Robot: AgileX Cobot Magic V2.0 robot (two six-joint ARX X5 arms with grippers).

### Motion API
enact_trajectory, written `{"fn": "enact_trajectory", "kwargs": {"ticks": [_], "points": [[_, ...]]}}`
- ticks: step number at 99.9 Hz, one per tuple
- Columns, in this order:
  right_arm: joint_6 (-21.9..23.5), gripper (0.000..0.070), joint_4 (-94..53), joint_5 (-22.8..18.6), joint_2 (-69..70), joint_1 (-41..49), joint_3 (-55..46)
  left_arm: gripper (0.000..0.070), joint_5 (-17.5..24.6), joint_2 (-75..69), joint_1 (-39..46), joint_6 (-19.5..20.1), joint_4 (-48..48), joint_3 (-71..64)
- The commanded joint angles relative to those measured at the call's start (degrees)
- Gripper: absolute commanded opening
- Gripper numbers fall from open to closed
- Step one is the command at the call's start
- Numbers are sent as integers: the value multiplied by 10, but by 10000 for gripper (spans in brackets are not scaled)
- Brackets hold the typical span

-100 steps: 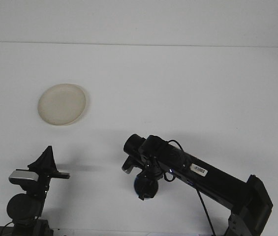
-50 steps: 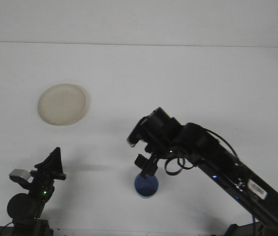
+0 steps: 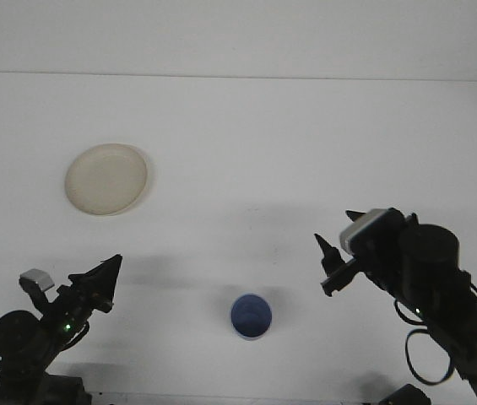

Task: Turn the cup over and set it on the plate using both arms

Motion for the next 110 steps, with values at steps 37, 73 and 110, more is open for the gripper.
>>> {"fn": "enact_trajectory", "kwargs": {"ticks": [37,73,110], "points": [[18,466,122,0,-289,-92,-264,319,87,290,-74,201,-141,251],[24,466,120,23,-366,-94,-325,467,86,459,-217,267,-303,405],[24,466,120,23,-365,-94,-325,464,-40,620,-378,323,-442,524]]}}
